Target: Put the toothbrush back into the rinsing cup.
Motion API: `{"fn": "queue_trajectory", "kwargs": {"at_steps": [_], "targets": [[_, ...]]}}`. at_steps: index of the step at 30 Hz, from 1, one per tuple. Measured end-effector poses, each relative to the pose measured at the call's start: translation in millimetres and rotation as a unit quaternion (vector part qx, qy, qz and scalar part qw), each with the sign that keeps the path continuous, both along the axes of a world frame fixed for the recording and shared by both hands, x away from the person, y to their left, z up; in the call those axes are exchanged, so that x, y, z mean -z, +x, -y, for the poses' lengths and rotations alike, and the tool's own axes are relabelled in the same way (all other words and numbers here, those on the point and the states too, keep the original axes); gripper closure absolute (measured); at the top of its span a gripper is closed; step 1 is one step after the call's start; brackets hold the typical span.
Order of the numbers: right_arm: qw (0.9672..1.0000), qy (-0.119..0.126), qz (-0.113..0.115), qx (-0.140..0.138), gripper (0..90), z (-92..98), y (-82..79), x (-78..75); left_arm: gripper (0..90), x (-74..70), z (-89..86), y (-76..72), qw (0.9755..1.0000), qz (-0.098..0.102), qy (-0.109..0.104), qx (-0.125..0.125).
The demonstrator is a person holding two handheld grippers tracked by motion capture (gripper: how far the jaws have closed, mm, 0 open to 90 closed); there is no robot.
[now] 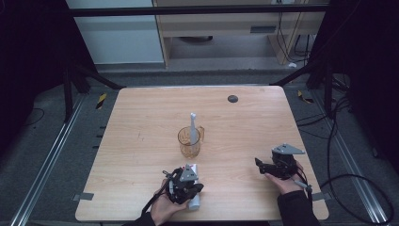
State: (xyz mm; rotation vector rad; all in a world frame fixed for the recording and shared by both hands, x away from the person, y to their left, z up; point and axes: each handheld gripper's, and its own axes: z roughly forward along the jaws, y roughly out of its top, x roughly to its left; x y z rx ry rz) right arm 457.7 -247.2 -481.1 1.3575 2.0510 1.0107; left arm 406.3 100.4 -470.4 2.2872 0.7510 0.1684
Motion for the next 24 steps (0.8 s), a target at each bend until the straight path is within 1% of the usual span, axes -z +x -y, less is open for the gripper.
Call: {"fn": "queue_trajectory", "kwargs": {"at_steps": [2,4,6,7,8,9,10,13,15,17,21,24], "targets": [[1.0,0.003,-0.004,-0.001,23.6,-0.5,0.1,0.4,89.5,-0.5,-1.0,-0.9,1.0,-0.001,-0.003,-0.002],[1.0,-0.002,-0.004,-0.001,23.6,-0.5,0.6,1.9,89.6,-1.7,-3.3,-1.1,1.0,-0.001,-0.002,0.001],[1.0,-0.001,-0.008,-0.001,23.6,-1.3,0.3,2.4,89.6,-2.2,-4.5,-1.3,1.0,-0.003,-0.003,0.002],[1.0,-0.004,-0.006,-0.002,23.6,-1.1,0.7,2.8,89.6,-2.2,-4.9,-1.1,1.0,-0.004,-0.005,0.001],[0.9999,0.0,-0.01,-0.001,23.7,-1.6,0.2,2.3,89.6,-1.6,-4.6,-1.1,0.9999,-0.007,-0.01,0.0],[1.0,-0.004,-0.007,0.0,23.6,-1.6,0.5,3.0,89.6,-1.3,-4.1,-0.9,0.9999,-0.007,-0.01,0.0],[1.0,-0.005,-0.006,0.0,23.7,-1.6,0.4,3.0,89.6,-1.2,-3.3,-0.7,1.0,-0.007,-0.006,0.002],[1.0,0.0,-0.009,0.0,23.6,-1.2,0.3,2.2,89.6,1.2,0.6,-1.2,1.0,-0.007,-0.005,0.003],[1.0,-0.004,-0.006,-0.001,23.6,-0.5,0.7,2.5,89.6,2.9,2.2,-1.6,0.9999,-0.008,-0.002,0.007],[1.0,-0.002,-0.007,0.0,23.6,-0.6,1.3,3.1,89.7,3.0,2.7,-3.2,0.9999,-0.007,0.003,0.009],[0.9999,-0.006,-0.009,-0.003,23.7,-1.1,2.0,4.1,89.7,2.6,-0.3,-5.0,0.9999,-0.009,0.005,0.01],[0.9999,-0.001,-0.011,-0.001,23.6,-1.3,1.4,3.4,89.7,2.4,-3.1,-6.3,0.9999,-0.009,0.005,0.01]]}}
